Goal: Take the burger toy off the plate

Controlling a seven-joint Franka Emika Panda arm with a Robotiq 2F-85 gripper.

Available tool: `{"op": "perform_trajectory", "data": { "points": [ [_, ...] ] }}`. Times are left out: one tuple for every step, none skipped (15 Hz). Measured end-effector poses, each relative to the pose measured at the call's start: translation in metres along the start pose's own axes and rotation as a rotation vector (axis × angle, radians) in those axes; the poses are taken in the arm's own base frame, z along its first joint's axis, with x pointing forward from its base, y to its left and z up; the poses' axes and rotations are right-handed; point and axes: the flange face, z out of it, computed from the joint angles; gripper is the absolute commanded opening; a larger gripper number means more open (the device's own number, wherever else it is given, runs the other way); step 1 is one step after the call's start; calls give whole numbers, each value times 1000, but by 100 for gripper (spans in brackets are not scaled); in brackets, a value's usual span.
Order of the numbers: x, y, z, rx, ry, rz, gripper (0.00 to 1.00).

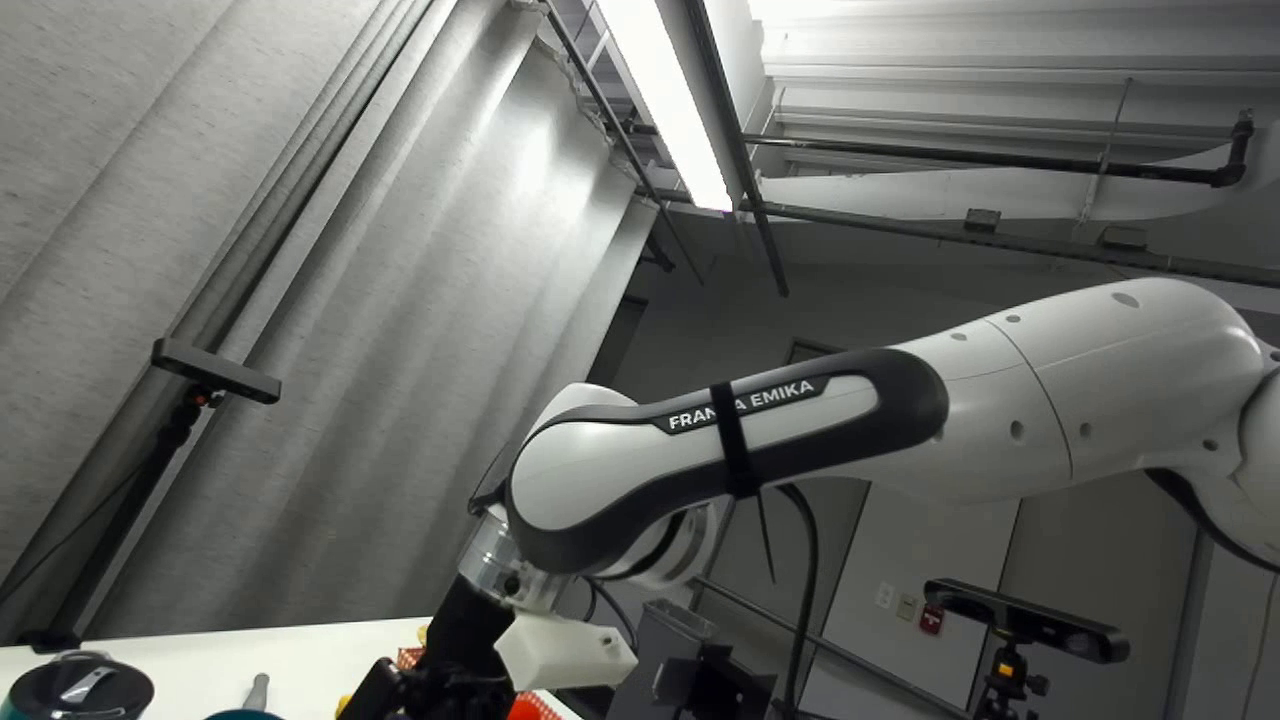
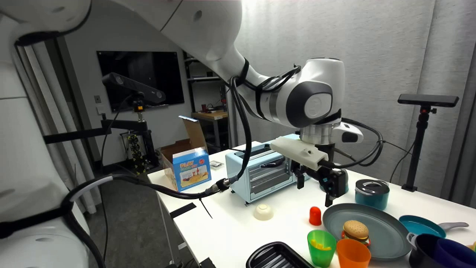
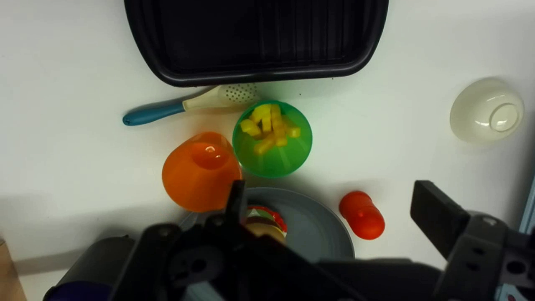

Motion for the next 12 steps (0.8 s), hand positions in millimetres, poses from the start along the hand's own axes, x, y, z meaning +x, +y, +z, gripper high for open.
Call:
{"op": "perform_trajectory", "data": {
  "points": [
    [6,1,-2,0,7,7,100],
    [11,2,-4,0,15,13,100],
    [17,3,-6,0,21,19,100],
    [22,4,-8,0,27,25,100],
    [28,5,-9,0,33,32,100],
    [33,6,-9,-1,36,39,100],
    [37,7,-9,-1,40,44,100],
    [42,8,-8,-2,41,49,100],
    [46,9,-8,-2,43,53,100],
    [50,11,-6,-3,44,57,100],
    [54,12,-5,-4,45,61,100],
    [58,14,-4,-4,46,65,100]
  ]
}}
